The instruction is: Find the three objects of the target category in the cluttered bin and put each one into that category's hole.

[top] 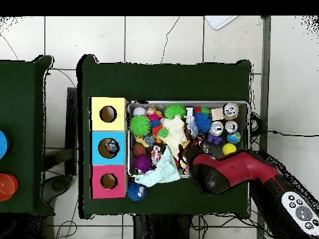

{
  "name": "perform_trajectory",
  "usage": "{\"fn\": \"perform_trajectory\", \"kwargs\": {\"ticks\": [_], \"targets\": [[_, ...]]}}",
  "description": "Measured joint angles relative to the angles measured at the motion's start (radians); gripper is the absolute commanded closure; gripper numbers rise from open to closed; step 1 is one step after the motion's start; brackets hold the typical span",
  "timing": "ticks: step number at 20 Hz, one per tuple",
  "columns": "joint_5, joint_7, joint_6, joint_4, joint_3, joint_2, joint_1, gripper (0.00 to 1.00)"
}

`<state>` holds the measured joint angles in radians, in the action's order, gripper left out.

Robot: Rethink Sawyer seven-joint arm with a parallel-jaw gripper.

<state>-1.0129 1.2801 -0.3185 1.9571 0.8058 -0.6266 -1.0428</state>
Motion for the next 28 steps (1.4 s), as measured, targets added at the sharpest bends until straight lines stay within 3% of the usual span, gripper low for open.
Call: {"fn": "perform_trajectory", "kwargs": {"ticks": [5,15,24,28], "targets": [[0.0,0.0,0.051,0.0,-0.001,-0.001,0.002,0.0],[-0.001,0.0,0.056,0.0,-0.009,0.001,0.026,0.0],[-0.028,0.0,0.057,-0.024,-0.112,-0.021,0.15,0.0],[-0.049,0.0,0.047,-0.031,-0.204,-0.076,0.266,0.0]]}}
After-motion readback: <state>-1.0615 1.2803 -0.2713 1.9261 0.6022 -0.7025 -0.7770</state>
